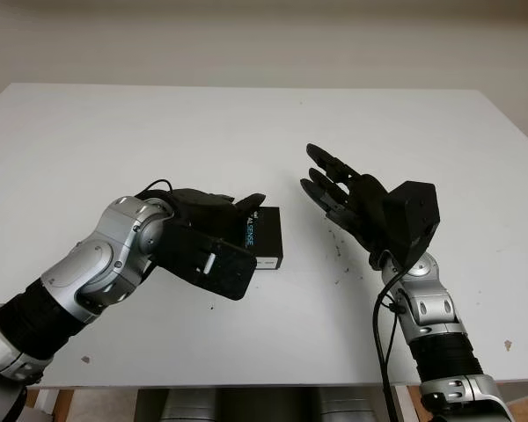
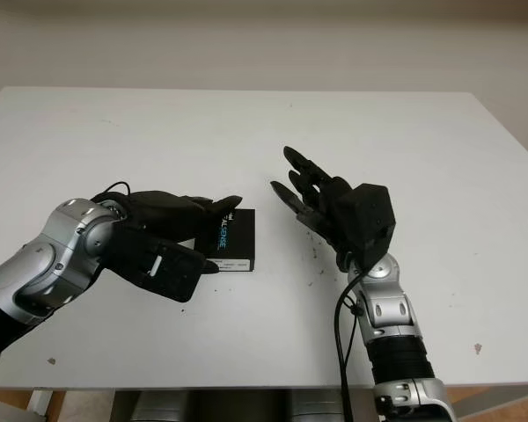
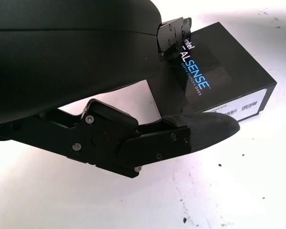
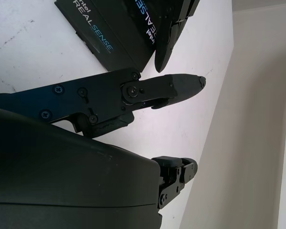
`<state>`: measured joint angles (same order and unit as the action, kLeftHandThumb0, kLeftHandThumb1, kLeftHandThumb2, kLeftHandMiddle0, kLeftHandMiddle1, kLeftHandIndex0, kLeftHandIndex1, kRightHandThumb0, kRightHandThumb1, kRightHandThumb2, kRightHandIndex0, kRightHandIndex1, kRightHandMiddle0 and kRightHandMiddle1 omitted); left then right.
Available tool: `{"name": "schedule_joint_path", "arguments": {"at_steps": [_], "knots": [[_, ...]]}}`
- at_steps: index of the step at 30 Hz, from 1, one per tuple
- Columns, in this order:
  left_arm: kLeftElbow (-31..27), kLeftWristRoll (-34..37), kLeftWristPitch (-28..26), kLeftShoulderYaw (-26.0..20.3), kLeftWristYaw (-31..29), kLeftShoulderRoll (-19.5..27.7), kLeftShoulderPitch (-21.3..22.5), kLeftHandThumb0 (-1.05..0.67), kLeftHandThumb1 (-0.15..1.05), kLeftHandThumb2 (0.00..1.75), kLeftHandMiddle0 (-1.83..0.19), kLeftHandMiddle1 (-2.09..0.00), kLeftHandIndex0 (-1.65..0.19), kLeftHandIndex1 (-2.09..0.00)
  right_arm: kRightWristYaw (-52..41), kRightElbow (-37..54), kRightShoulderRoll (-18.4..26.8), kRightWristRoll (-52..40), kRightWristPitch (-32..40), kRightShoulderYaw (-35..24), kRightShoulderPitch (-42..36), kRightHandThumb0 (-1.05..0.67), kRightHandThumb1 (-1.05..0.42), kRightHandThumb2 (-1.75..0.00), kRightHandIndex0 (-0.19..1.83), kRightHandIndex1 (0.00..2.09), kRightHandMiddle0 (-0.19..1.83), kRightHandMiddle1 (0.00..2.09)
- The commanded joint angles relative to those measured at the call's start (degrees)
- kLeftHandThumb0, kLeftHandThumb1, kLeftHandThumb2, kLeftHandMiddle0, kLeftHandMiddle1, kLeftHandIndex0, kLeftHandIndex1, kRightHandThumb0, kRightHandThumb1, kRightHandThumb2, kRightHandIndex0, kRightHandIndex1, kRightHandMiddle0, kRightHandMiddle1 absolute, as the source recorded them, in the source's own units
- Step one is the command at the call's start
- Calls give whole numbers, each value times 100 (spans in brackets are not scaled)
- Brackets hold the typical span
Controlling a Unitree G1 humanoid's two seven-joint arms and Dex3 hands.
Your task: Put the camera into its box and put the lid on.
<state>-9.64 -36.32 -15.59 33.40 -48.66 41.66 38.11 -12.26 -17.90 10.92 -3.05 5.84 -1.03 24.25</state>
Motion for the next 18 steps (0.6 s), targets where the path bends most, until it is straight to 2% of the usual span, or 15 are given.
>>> {"name": "schedule_joint_path", "arguments": {"at_steps": [1, 5, 11, 18], "knots": [[-188, 103, 150, -103, -75, -169, -138, -86, 105, 70, 19, 0, 19, 0, 4, 94, -16, -7, 16, -24, 7, -63, -105, -17, 18, 6, 23, 7], [-200, 366, -42, -563, -1, -296, -455, -85, 105, 69, 19, 0, 19, 0, -64, 79, -7, -71, -44, -56, 6, -63, -105, -17, 16, 5, 22, 6], [35, 836, -314, -1442, 591, -536, -836, -82, 105, 68, 19, 0, 19, 0, -96, 37, 62, -56, -71, -89, 55, -64, -105, -18, 15, 4, 20, 5], [717, 949, -142, -1857, 1261, -551, -977, -80, 105, 69, 19, 0, 19, 0, -48, 103, 73, -26, 65, -128, 135, -63, -105, -18, 14, 5, 20, 5]]}}
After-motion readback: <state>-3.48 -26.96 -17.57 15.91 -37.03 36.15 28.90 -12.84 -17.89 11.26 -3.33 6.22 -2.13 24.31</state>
